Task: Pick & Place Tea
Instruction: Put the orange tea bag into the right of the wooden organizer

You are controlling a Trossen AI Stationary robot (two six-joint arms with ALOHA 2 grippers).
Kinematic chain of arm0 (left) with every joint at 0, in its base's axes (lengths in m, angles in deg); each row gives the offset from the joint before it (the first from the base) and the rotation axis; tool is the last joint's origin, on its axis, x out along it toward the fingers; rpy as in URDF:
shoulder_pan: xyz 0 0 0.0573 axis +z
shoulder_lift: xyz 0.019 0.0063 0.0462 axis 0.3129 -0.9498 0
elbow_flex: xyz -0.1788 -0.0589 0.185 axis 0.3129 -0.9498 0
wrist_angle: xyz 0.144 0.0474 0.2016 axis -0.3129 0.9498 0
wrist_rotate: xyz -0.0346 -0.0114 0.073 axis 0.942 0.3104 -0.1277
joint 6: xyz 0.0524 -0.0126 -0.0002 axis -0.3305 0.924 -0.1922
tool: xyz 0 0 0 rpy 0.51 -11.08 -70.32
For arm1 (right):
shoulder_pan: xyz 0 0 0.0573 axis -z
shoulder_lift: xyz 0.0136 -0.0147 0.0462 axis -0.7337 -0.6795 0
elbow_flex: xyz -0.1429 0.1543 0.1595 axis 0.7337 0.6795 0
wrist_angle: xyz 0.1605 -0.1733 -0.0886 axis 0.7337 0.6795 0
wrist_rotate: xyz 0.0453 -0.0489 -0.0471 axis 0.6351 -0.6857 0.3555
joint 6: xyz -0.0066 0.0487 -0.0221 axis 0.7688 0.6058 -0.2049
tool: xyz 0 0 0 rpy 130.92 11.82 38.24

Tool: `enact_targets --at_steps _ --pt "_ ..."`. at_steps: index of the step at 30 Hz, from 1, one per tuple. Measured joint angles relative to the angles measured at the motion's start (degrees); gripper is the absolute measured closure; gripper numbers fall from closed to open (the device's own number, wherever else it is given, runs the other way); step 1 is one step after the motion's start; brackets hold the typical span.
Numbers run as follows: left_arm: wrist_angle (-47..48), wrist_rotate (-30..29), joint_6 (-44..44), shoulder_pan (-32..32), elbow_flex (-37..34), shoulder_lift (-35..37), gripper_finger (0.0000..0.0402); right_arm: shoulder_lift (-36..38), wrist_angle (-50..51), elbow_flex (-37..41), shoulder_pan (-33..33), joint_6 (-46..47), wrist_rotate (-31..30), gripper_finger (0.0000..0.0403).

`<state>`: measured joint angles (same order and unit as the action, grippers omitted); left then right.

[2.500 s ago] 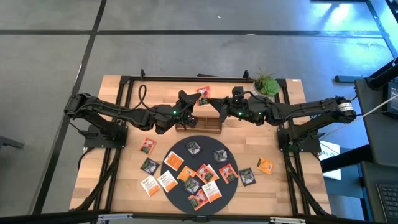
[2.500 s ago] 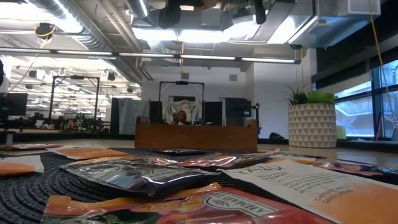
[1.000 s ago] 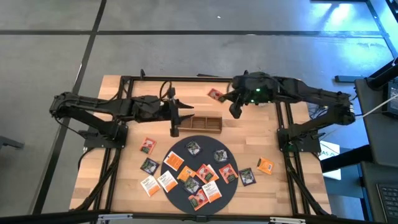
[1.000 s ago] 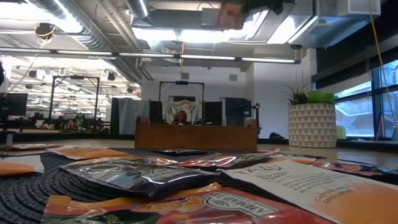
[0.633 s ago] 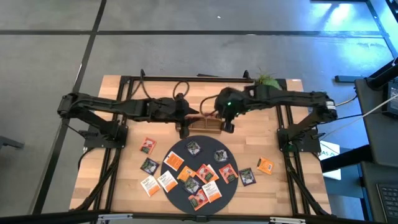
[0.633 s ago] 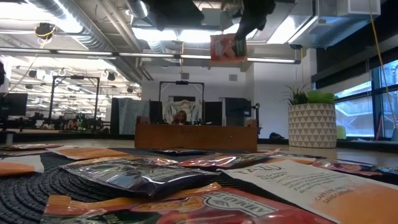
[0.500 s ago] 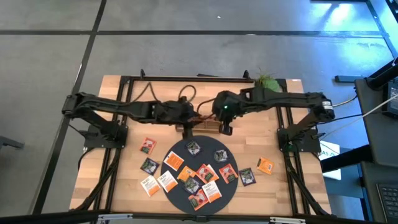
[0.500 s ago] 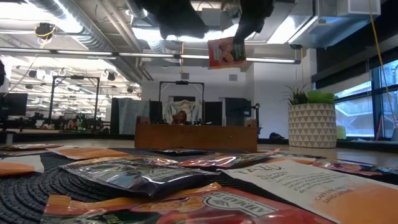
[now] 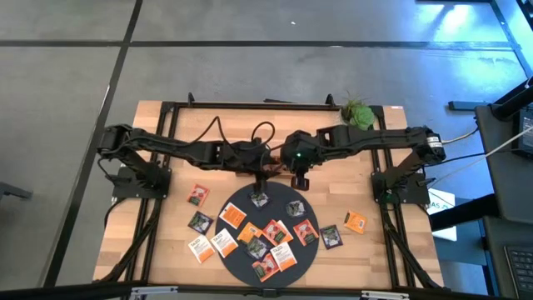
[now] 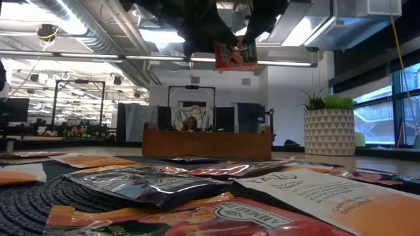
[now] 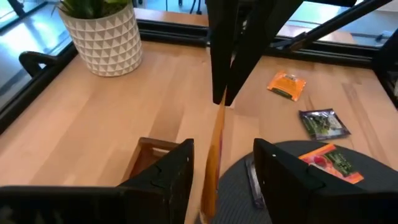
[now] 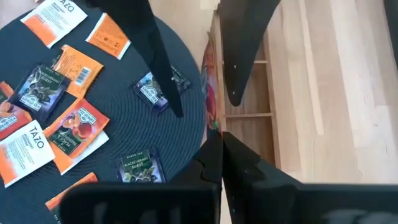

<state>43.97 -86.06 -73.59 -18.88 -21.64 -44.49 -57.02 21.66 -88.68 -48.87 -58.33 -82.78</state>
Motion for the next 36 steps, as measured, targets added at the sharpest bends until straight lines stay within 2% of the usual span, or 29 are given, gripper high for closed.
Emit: enact_targets --at_steps 12,17,27,33,36 --pt "-0.01 -0.28 1.33 0.00 0.00 0.00 0.0246 0.00 0.02 -0.01 -0.09 0.41 -0.01 0.0394" --pt "0.01 -0.32 1.33 0.00 0.00 0.00 0.0282 0.00 0.03 0.00 -0.09 0.45 0.01 0.0394" --pt "0.03 -0.30 1.33 0.00 0.00 -0.02 0.0389 0.00 0.02 -0.01 -0.09 2.05 0.07 0.0393" --pt "0.04 -0.34 1.33 0.00 0.00 -0.02 0.0388 0.14 0.32 -0.01 -0.08 2.22 -0.75 0.0390" --pt "1.49 -1.46 1.33 0.00 -0.04 0.38 0.0393 1.55 4.80 -0.77 0.03 2.91 -2.63 0.0370"
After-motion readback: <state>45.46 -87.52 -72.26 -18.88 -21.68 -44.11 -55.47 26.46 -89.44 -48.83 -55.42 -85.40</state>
